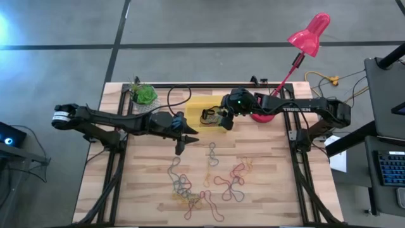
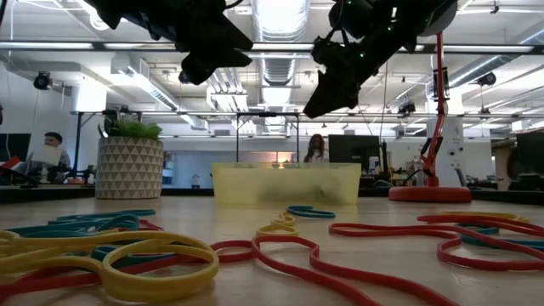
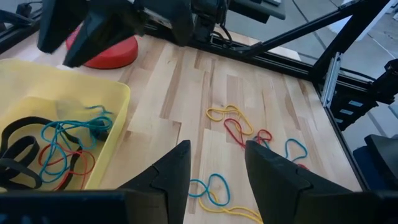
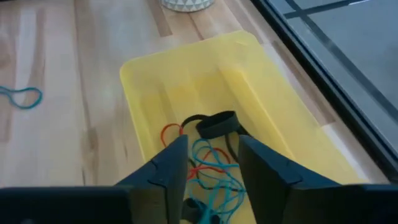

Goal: Pick and place rubber bands into bin
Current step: Put the blue rubber band into the yellow bin, then put the yellow rubber band into the yellow bin

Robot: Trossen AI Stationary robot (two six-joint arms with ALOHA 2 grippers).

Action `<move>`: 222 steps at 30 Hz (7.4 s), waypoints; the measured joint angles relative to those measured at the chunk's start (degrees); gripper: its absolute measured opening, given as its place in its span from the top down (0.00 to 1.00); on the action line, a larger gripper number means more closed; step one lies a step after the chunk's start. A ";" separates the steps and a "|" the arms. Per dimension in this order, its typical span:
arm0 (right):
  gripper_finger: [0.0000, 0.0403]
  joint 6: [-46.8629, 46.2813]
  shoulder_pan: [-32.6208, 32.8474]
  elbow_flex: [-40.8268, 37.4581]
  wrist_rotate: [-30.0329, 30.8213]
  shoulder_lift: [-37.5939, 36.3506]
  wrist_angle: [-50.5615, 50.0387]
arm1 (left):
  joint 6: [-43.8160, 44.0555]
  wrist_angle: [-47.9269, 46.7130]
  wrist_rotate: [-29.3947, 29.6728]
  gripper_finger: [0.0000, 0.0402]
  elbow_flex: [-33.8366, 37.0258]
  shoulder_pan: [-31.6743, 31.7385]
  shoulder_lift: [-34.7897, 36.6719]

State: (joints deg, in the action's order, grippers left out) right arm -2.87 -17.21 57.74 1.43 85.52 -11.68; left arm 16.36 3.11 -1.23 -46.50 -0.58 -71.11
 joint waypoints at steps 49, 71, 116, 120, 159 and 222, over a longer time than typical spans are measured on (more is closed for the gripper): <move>0.60 -16.52 24.95 -0.57 -16.23 -0.41 -15.74 | -21.50 -24.78 -5.76 0.66 2.57 -2.51 -18.42; 0.67 -23.49 29.46 -0.57 -10.21 -3.28 -16.81 | -16.78 -33.64 -9.84 0.66 -4.66 -6.59 -32.02; 0.68 -25.52 31.23 -0.54 -9.77 -3.39 -16.46 | -13.91 -28.06 3.64 1.00 -3.57 -6.12 -7.76; 0.68 -25.63 31.23 -0.54 -9.47 -3.39 -16.44 | -14.18 -26.94 5.16 1.00 -3.72 -6.14 -5.35; 0.71 -26.54 31.23 -0.53 -8.79 -3.34 -16.31 | -19.96 -5.34 10.78 1.00 -6.98 -1.02 -2.89; 0.75 -23.63 31.28 -2.02 -4.25 -3.32 -24.40 | -19.56 -5.10 -4.02 0.70 -17.16 17.46 -20.76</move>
State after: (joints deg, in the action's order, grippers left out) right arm -26.49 14.06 55.72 -2.82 82.19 -36.08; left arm -3.20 -1.99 -5.25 -63.66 16.88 -91.87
